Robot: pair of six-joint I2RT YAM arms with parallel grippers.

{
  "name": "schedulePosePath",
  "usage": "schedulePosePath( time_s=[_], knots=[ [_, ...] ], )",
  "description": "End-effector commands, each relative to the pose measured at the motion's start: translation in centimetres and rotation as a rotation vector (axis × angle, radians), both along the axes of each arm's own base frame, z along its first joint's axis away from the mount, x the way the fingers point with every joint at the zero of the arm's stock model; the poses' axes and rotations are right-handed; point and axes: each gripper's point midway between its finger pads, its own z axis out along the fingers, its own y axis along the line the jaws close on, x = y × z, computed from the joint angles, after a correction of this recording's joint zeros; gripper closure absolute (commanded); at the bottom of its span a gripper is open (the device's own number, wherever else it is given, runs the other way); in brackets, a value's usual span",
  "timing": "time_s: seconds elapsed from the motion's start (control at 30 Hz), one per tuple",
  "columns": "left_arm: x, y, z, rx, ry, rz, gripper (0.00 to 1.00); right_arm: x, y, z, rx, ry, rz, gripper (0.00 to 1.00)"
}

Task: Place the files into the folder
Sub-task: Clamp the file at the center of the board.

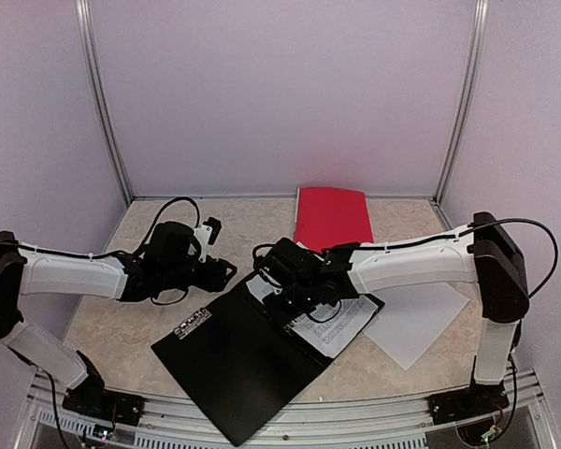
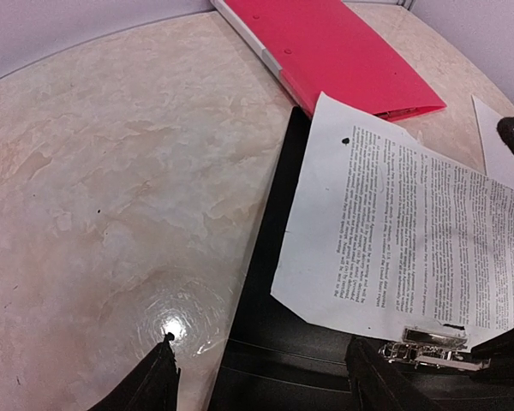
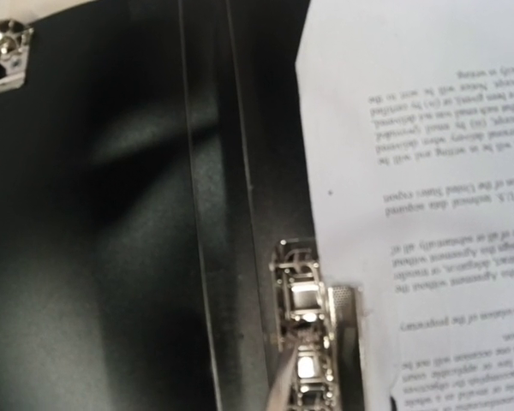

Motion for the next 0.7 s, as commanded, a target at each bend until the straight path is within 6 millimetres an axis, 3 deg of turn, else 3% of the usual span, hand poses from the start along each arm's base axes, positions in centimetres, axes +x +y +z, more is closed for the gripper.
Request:
schedulePosePath(
  time_s=[0.0,0.3,0.67],
  knots=[
    [0.2,0.4,-0.4,0.016,0.012,0.018,0.36,-0.6,-0.8,-1.6,-0.05,0.015,-0.008,0.9],
    [0.3,0.5,-0.5,0.021,0.015,0.019,0.36,-0.7,-1.6,-2.3,-0.076,0.022,-0.018,1.0],
    [0.3,0.3,-0.8,0.025,0.021,0.009,0.36,-2.1,-3.4,-4.2,-0.099,0.063,-0.01,1.0]
  ],
)
